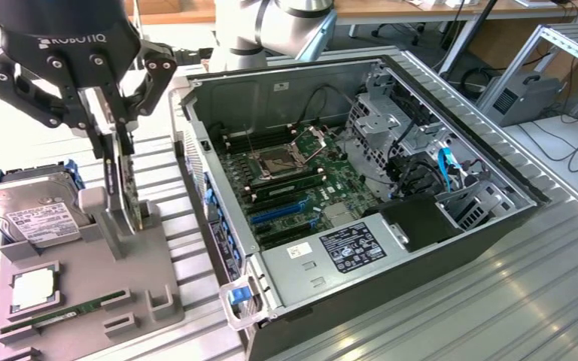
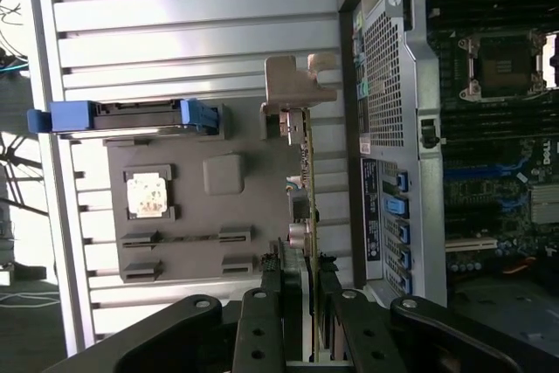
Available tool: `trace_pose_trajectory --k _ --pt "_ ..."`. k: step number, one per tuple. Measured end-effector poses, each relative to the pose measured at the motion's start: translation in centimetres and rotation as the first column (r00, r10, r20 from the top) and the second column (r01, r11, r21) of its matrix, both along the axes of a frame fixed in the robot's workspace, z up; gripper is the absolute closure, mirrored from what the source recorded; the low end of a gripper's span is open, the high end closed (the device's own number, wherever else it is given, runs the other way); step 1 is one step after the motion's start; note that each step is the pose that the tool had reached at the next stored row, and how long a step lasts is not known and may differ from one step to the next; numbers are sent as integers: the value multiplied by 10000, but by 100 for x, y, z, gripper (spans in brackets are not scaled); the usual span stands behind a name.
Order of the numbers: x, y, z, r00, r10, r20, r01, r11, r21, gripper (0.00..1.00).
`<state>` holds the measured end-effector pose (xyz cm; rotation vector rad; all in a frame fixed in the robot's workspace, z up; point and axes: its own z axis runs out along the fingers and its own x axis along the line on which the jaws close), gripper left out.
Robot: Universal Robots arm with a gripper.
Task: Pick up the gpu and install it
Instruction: 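Pick up the gpu and move the gpu toward the slot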
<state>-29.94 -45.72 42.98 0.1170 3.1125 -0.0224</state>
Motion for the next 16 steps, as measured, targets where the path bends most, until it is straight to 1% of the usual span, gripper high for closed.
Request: trace_pose_trajectory --k 11,16 --pt "0 0 87 10000 0 0 0 10000 0 73" --pt "0 0 146 10000 0 0 0 10000 0 73"
